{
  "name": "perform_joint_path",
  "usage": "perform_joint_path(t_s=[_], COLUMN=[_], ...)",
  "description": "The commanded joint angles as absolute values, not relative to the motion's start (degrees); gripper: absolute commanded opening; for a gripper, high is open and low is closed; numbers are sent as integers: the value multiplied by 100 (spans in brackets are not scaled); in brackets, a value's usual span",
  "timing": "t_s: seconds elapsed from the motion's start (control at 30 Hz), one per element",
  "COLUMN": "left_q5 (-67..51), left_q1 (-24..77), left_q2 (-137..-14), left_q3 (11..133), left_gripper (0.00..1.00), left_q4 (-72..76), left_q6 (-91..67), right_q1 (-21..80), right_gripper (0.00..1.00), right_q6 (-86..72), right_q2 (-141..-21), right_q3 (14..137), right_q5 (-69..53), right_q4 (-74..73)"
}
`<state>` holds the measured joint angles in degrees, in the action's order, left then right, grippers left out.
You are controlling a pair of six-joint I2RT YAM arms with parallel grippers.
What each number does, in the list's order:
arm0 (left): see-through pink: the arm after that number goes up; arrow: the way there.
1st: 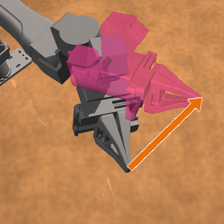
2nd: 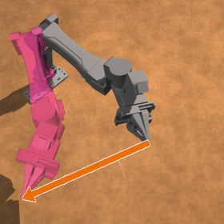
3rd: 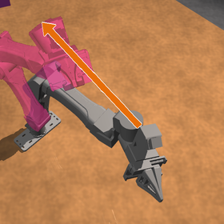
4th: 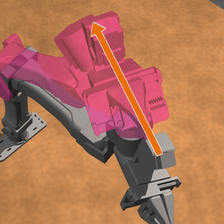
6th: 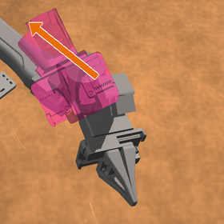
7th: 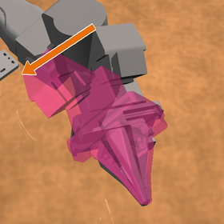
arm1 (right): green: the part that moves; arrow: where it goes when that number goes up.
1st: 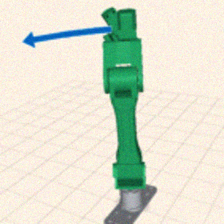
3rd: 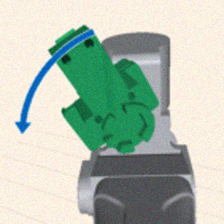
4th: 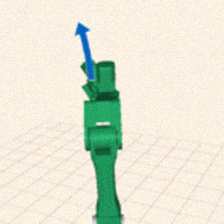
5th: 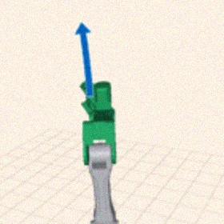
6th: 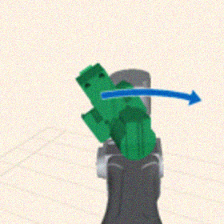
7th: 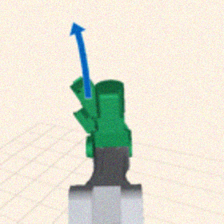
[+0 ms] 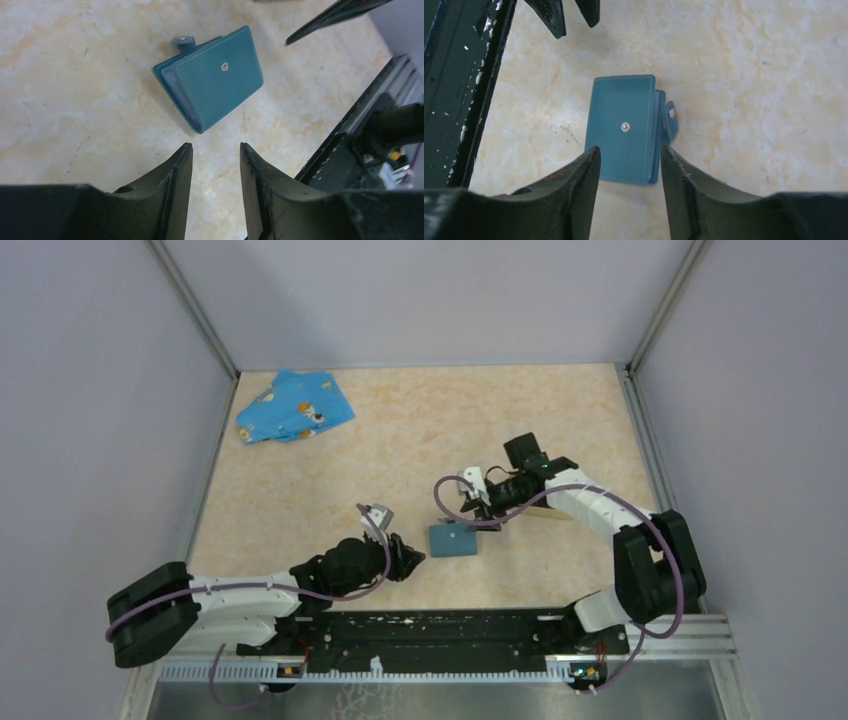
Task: Put the credit cards into the card holder
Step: Close the card holder at the center of the board.
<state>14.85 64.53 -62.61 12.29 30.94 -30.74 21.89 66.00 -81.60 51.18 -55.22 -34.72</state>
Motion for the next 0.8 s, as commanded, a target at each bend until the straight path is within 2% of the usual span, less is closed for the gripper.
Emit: perform_joint_path(t_s=[0.0, 0.1, 0.27, 0.6, 0.77], left_q5=[911, 599, 483, 643, 615], left_q1=[6134, 6021, 5935, 5398, 5396], left_q2=[-6340, -6952, -8105, -9489, -9693], left_q3=[1258, 1487, 1877, 1954, 1949], left_gripper=[44, 41, 35, 21, 13], left_q4=[4210, 4538, 4987, 5371, 5157], left_q6=[-4246, -4393, -4699, -4961, -5057], right_q1=[2668, 2890, 3130, 3146, 3145], right_gripper=[38, 24, 15, 15, 23], right_q6=[6643, 6557, 6370, 6430, 6786], right_q2=[-8595, -8918, -9319, -9354, -9002], right_q3=[5286, 5283, 5336, 5538, 5601], right_q5=[-5178, -4731, -4119, -4245, -4548], right_q4=[-3052, -3060, -3055, -3348, -3250])
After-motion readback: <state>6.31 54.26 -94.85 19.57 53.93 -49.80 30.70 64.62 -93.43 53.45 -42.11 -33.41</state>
